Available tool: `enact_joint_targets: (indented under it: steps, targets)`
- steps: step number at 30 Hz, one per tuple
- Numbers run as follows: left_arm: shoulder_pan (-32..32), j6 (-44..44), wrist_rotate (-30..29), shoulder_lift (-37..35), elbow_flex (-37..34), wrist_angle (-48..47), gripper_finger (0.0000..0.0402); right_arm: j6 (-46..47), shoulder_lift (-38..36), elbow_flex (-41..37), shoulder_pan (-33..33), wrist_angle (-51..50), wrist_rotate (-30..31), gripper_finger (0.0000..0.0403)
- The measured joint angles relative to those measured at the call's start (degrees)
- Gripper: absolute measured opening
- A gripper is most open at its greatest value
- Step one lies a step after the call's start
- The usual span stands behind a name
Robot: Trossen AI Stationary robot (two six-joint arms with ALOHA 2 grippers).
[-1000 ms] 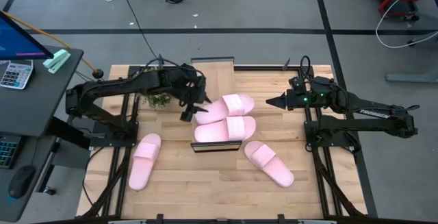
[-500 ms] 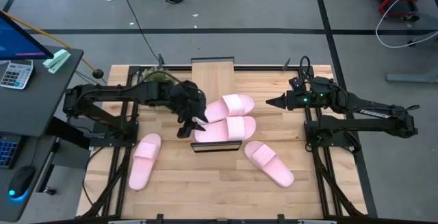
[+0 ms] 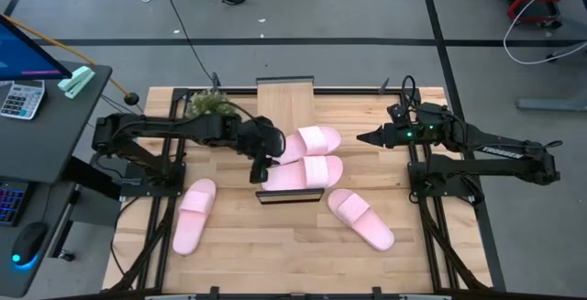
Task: Pick and place slides into the shelf
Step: Put the pink slide on the shelf
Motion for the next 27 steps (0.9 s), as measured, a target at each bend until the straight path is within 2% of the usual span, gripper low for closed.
enact_joint_targets:
  steps: [5, 10, 27]
  targets:
    - [-2.01, 0.00, -3.34, 0.82, -0.02, -0.84, 0.0103, -0.12, 0.01, 0.00, 0.00, -0.06, -0.32, 0.0120]
    - [-3.42, 0.13, -9.07, 0.82, -0.02, -1.33, 0.0102, -0.38, 0.01, 0.00, 0.02, -0.15, -0.33, 0.0120]
    - [-3.62, 0.32, -9.61, -0.60, 0.42, -1.82, 0.0116, -0.15, -0.16, 0.00, 0.01, -0.32, -2.48, 0.0120]
